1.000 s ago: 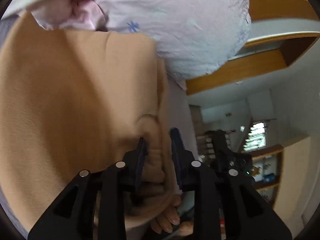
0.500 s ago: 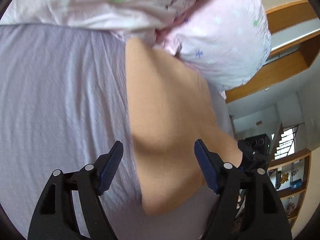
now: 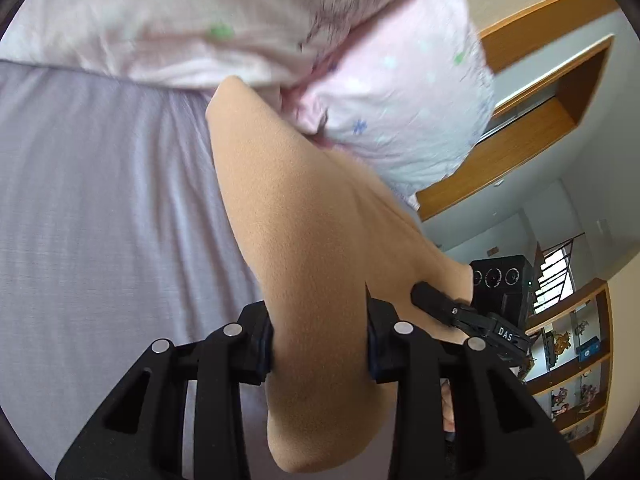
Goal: Fold small clothes
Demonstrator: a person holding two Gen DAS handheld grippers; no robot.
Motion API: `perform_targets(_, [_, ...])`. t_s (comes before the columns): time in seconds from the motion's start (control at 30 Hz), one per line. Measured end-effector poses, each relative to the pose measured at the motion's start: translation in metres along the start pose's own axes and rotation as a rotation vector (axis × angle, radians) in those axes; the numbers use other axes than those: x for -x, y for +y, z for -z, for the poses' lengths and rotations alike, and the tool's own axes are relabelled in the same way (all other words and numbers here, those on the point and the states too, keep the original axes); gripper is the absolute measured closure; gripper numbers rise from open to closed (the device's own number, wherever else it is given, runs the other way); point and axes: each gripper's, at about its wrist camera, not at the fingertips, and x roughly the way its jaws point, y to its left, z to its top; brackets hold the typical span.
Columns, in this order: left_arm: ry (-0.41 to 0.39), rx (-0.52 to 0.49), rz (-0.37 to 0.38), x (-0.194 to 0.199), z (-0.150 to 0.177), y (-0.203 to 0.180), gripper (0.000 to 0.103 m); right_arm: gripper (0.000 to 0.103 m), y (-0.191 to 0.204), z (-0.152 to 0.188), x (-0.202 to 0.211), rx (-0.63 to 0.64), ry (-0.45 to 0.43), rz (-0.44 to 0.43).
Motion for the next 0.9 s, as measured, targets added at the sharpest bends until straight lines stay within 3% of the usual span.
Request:
perform_targets(0.03, [-0.014, -0.015, -0.014, 0.012, 0.003, 0.003, 0.067, 0.073, 0.008, 0.002, -0.011, 0.020, 0.032, 0.003])
perform_targets(0.1, [-0.014, -0.044, -0.105, 0.031, 0.012, 0.014, 0.064, 0.051, 0.011, 0.008, -0.034, 0.022, 0.144, 0.058])
perform_targets(0.17, [0.019, -0.047, -0.145, 0.044, 0.022, 0.025, 0.062, 0.042, 0.007, 0.013, -0.042, 0.006, 0.225, 0.154])
perform_targets(0.2, [0.011, -0.052, -0.154, 0.052, 0.024, 0.028, 0.062, 0.041, 0.006, 0.012, -0.035, -0.005, 0.207, 0.166])
perform_targets(0.3, [-0.086, -0.172, -0.199, 0.075, 0.033, 0.008, 0.062, 0.041, 0.014, -0.012, -0.001, 0.003, 0.011, 0.168])
perform_targets(0.33, [-0.107, -0.212, -0.190, 0.079, 0.035, -0.002, 0.062, 0.042, 0.017, -0.019, 0.002, 0.007, -0.019, 0.176])
perform_targets(0.4, [-0.117, -0.274, -0.147, 0.080, 0.038, -0.022, 0.051, 0.042, 0.021, -0.039, -0.007, 0.009, -0.035, 0.204])
perform_targets(0.53, [-0.062, -0.331, -0.138, 0.056, 0.047, -0.035, 0.050, 0.048, 0.010, -0.067, -0.051, -0.039, 0.014, 0.298])
perform_targets(0.6, [-0.021, -0.329, -0.141, 0.042, 0.051, -0.030, 0.050, 0.095, -0.004, -0.072, -0.067, -0.055, 0.065, 0.317])
perform_targets(0.63, [0.004, -0.330, -0.151, 0.036, 0.053, -0.027, 0.050, 0.096, -0.007, -0.071, -0.069, -0.055, 0.063, 0.314])
perform_targets(0.67, [0.020, -0.334, -0.159, 0.036, 0.059, -0.023, 0.050, 0.098, -0.007, -0.065, -0.056, -0.033, 0.005, 0.301])
perform_targets(0.73, [0.052, -0.336, -0.148, 0.031, 0.062, -0.019, 0.051, 0.098, 0.001, -0.064, -0.033, 0.007, -0.116, 0.309])
perform_targets(0.77, [0.060, -0.333, -0.140, 0.028, 0.062, -0.016, 0.051, 0.098, -0.001, -0.064, -0.027, 0.010, -0.125, 0.343])
perform_targets(0.83, [0.065, -0.336, -0.146, 0.030, 0.067, -0.015, 0.051, 0.093, -0.002, -0.061, -0.030, 0.006, -0.043, 0.400])
perform_targets(0.87, [0.063, -0.336, -0.145, 0.030, 0.068, -0.015, 0.051, 0.085, 0.002, -0.055, -0.024, 0.004, -0.028, 0.429])
perform_targets(0.9, [0.059, -0.334, -0.141, 0.029, 0.066, -0.014, 0.050, 0.066, 0.006, -0.048, -0.015, 0.003, -0.039, 0.409])
